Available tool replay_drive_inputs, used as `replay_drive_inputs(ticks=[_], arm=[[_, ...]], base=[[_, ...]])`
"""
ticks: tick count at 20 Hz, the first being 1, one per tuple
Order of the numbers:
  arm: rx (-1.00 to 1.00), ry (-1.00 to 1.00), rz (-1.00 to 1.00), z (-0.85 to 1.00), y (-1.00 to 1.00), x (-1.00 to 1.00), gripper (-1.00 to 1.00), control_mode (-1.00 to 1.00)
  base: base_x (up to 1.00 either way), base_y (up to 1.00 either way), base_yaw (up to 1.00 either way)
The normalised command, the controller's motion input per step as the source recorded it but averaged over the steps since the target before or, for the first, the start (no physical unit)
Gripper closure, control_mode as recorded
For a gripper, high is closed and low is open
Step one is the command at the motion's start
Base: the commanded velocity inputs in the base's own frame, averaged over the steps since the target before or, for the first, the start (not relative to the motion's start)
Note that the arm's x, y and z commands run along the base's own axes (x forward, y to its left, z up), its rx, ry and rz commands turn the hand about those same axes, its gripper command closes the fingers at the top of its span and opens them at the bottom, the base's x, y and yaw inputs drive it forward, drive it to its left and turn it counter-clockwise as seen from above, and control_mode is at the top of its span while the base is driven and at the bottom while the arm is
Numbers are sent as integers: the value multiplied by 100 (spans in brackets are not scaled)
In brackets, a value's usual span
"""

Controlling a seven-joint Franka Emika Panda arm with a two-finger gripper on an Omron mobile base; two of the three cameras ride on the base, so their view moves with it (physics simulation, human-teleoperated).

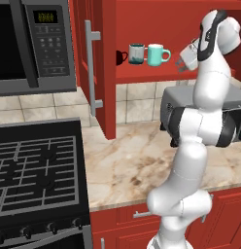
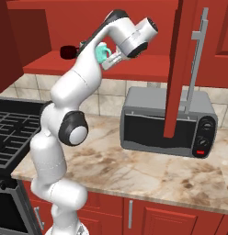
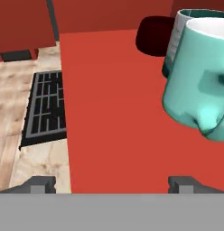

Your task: Pick the mug on the counter and place it in the cabinet with the handle facing the right, like the mugs already inside.

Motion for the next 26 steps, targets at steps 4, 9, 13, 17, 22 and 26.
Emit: replay_drive_inputs(ticks=[4, 9, 13, 17, 22, 26], arm=[[-5, -6, 0, -51, 41, -61, -100, -100], [-3, -9, 0, -40, 43, -79, -100, -100], [-1, -12, 0, -22, 37, -90, -100, -100], [0, -13, 0, -19, 31, -98, -100, -100], [0, -12, 0, -21, 22, -95, -100, -100], [0, -7, 0, -16, 8, -75, -100, -100]], base=[[0, 0, 0], [0, 0, 0], [0, 0, 0], [0, 0, 0], [0, 0, 0], [0, 0, 0]])
